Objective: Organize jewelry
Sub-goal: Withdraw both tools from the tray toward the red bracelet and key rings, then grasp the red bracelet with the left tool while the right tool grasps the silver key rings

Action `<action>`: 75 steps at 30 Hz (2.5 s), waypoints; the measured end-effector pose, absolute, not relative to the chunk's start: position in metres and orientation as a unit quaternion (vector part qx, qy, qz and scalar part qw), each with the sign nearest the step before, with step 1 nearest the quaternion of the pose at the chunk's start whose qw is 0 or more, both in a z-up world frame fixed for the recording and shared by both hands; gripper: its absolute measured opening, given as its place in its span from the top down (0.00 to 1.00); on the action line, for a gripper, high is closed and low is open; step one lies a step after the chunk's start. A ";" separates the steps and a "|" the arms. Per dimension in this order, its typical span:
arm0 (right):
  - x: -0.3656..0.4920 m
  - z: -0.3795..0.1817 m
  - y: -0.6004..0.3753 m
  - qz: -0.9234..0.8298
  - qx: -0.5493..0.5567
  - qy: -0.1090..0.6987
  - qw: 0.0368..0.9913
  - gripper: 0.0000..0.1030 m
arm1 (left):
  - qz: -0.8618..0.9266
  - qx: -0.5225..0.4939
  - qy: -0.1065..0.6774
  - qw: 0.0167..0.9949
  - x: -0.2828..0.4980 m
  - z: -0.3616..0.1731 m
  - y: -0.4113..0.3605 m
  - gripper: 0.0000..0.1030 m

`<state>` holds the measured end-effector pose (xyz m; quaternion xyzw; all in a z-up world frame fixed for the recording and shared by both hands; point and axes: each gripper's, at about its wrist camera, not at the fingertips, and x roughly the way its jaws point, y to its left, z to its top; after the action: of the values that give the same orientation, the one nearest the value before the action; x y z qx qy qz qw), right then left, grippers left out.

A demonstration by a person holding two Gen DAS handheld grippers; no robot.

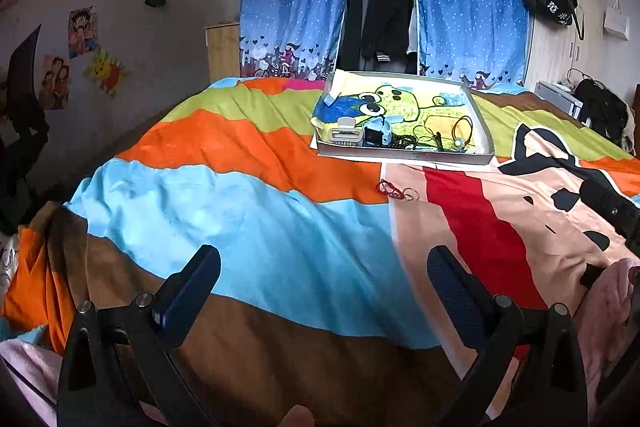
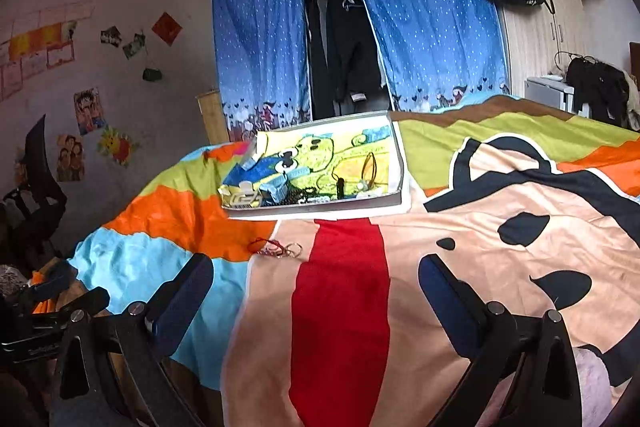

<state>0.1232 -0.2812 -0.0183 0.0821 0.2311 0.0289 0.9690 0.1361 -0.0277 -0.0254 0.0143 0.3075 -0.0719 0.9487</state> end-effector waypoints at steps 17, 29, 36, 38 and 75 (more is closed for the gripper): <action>0.198 -0.045 -0.304 0.080 0.152 0.346 0.923 0.00 | -0.125 0.037 0.357 0.925 0.230 -0.038 -0.035 0.01; 0.314 -0.079 -0.307 0.147 0.064 0.388 0.908 0.26 | -0.214 0.038 0.371 0.903 0.335 -0.077 -0.054 0.07; 0.352 -0.105 -0.296 0.185 0.051 0.408 0.893 0.44 | -0.265 0.032 0.404 0.875 0.377 -0.101 -0.065 0.42; 0.357 -0.110 -0.293 0.188 0.045 0.415 0.889 0.51 | -0.280 0.022 0.411 0.867 0.382 -0.106 -0.067 0.50; 0.389 -0.163 -0.246 0.189 -0.060 0.468 0.861 0.96 | -0.221 0.037 0.466 0.856 0.399 -0.138 -0.082 0.98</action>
<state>0.3890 -0.2459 -0.1632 -0.0597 0.4676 0.1892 0.8614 0.3986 -0.0818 -0.1377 0.0367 0.4665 -0.2210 0.8557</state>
